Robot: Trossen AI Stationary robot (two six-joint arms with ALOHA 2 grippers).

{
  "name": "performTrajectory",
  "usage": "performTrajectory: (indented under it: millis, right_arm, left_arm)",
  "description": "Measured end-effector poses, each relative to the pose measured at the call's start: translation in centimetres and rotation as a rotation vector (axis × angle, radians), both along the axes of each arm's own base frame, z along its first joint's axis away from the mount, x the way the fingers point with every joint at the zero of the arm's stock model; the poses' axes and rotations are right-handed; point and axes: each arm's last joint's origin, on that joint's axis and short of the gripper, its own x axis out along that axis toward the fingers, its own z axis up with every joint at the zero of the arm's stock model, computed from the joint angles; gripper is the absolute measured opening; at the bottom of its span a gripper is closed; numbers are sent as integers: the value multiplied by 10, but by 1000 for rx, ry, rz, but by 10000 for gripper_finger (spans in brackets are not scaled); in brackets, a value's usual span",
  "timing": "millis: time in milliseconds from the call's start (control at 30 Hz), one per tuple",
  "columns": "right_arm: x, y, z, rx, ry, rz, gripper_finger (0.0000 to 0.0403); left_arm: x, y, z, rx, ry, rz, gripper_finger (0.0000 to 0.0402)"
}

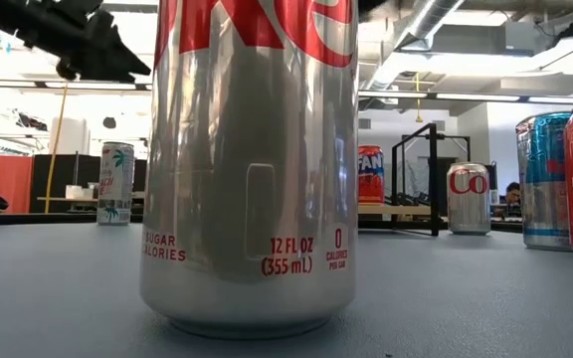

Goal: Place canned beverage on shelf
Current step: Put the top pink and white soda can onto the shelf aligned with the other pink and white soda can

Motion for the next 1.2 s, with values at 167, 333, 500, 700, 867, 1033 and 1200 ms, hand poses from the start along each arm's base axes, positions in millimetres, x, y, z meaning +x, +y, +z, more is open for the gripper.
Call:
performTrajectory:
  millis: [167, 333, 500, 700, 867, 1033, 1200]
  right_arm:
    - [-57, 13, 39, 11, 72, 11, 0]
    - [-102, 25, 36, 40, 24, 8, 0]
    - [-135, 36, 10, 47, -96, 24, 0]
    - [-156, 37, -18, 55, -161, 13, 0]
    - [-159, 37, -25, 62, -143, 17, 0]
    - [-158, 37, -26, 30, -125, 29, 0]
    - [-156, 37, -28, 24, -115, 30, 0]
  left_arm:
    - [9, 11, 21, 8, 28, 87, 318]
    - [15, 38, 41, -61, 146, 418, 318]
    - [15, 67, 62, -238, 194, 517, 318]
    - [14, 103, 58, -477, 315, 524, 318]
    - [11, 121, 50, -598, 373, 555, 318]
    - [17, 127, 47, -635, 376, 560, 318]
    - [28, 140, 33, -672, 446, 557, 318]
